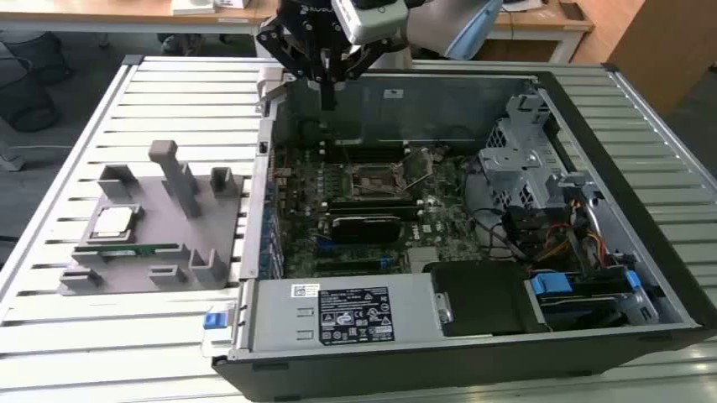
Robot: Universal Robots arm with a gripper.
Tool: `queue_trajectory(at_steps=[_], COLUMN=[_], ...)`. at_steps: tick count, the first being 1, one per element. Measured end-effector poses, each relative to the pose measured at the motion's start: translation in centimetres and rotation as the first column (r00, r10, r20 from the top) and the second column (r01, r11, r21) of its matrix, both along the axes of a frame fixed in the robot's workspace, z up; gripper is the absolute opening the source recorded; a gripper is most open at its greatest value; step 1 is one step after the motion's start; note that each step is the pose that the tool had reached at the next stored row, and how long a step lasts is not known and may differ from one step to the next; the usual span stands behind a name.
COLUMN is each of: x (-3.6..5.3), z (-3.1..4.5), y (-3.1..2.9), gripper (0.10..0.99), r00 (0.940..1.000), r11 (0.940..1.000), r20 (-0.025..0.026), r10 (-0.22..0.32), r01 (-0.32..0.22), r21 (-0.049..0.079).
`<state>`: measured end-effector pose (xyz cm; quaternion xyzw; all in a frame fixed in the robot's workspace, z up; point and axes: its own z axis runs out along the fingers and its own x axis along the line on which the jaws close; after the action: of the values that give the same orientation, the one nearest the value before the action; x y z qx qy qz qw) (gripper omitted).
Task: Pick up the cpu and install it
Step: 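Reach for the cpu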
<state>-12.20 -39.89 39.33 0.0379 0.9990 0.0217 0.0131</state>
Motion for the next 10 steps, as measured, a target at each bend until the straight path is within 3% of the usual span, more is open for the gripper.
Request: queue_trajectory(at_steps=[10], x=[0.00], z=[0.00], y=[0.00], gripper=[0.114], r00=[1.0000], r11=[1.0000], r20=[0.0000], r10=[0.000], r01=[0.000], r21=[0.000])
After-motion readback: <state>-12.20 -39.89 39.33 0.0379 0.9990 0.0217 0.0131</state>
